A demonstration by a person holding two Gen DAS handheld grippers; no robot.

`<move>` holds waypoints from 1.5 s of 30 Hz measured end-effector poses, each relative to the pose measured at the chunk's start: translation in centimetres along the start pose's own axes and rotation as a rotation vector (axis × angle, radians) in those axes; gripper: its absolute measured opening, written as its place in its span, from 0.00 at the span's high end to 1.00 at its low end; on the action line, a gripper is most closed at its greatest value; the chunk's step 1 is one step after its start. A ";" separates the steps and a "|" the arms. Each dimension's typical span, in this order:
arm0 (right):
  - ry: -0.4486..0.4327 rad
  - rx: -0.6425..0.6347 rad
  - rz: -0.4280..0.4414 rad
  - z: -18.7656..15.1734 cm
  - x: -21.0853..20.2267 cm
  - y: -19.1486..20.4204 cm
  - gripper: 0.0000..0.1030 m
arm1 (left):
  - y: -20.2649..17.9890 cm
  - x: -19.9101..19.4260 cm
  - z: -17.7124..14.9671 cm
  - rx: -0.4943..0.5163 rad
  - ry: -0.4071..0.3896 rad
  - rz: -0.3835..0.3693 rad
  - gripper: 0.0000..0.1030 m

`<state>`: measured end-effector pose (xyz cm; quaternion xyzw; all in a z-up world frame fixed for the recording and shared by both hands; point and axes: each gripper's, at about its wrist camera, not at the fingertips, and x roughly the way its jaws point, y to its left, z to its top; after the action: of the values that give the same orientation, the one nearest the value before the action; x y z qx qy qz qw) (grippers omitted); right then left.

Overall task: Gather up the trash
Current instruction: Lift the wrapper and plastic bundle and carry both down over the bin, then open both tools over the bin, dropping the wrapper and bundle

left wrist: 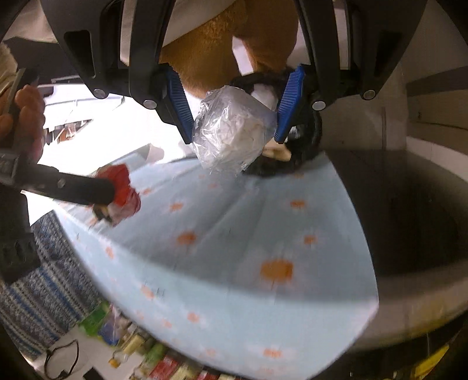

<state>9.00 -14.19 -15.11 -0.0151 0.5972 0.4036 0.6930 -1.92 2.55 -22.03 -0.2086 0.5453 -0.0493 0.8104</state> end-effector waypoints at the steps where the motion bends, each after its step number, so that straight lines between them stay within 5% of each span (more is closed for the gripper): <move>1: 0.013 0.001 -0.001 -0.3 0.5 0.0 0.39 | 0.1 0.4 -0.4 0.001 0.011 -0.004 0.48; 16: 0.112 0.064 -0.020 -2.6 5.6 -2.0 0.38 | 2.2 4.8 -2.9 -0.095 0.118 0.000 0.47; 30: 0.111 0.070 0.005 -1.9 5.9 -1.7 0.38 | 1.8 6.2 -2.4 -0.095 0.149 0.004 0.46; 34: 0.098 0.104 -0.001 -1.9 5.7 -2.1 0.24 | 1.9 6.3 -2.2 -0.112 0.150 0.018 0.42; 36: 0.096 0.124 0.012 -1.9 5.7 -2.2 0.23 | 2.0 6.5 -2.2 -0.126 0.157 0.024 0.33; 45: 0.086 0.129 0.008 -1.5 5.2 -1.9 0.23 | 2.1 6.2 -2.1 -0.136 0.143 0.035 0.33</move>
<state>8.67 -13.42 -20.83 0.0145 0.6512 0.3662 0.6645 -1.69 1.99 -28.86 -0.2494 0.6076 -0.0126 0.7540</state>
